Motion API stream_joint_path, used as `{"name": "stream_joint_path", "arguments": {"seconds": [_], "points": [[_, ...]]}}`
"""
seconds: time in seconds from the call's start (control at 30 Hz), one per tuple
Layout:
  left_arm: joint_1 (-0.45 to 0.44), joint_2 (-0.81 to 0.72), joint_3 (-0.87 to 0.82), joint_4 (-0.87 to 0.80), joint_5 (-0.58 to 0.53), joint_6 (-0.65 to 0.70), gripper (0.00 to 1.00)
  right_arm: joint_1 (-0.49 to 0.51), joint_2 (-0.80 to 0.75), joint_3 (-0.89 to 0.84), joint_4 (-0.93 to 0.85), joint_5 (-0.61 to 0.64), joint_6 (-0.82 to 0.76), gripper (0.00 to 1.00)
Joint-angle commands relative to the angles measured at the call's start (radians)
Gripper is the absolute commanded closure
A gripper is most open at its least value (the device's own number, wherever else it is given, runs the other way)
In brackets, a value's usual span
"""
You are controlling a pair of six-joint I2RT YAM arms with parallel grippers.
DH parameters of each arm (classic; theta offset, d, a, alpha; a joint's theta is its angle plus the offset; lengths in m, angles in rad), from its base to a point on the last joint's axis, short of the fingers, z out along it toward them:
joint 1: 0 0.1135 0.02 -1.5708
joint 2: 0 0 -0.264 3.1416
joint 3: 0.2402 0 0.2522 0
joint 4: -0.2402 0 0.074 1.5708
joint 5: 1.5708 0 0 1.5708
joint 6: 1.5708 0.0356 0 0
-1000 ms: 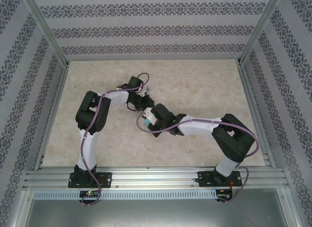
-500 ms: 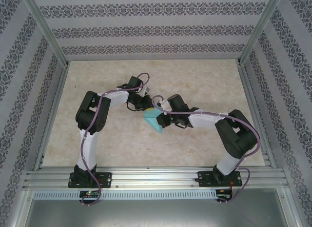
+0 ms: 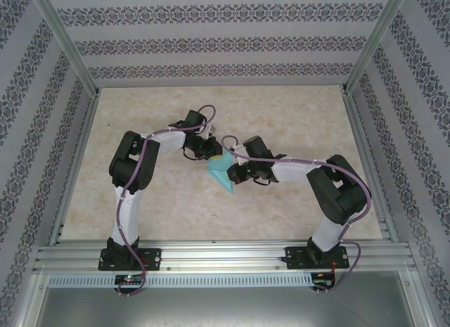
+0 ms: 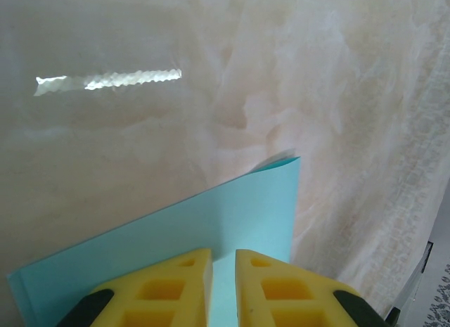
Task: Fold a paper plane with a square sheet of paper (fold left side to right side)
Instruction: Third fold the triangle at the center of the table.
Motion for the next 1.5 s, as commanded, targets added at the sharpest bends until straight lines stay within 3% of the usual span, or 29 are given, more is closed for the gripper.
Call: {"name": "stream_joint_path", "arguments": {"seconds": [0.0,1.47], "points": [[-0.011,0.049,-0.020,-0.046,-0.056,0.025,0.81,-0.009,0.020,0.007,0.007,-0.011,0.024,1.00],[-0.016,0.034,-0.028,-0.037,-0.047,0.021,0.80,-0.022,0.132,0.100,-0.118,0.060,0.003,1.00]]}}
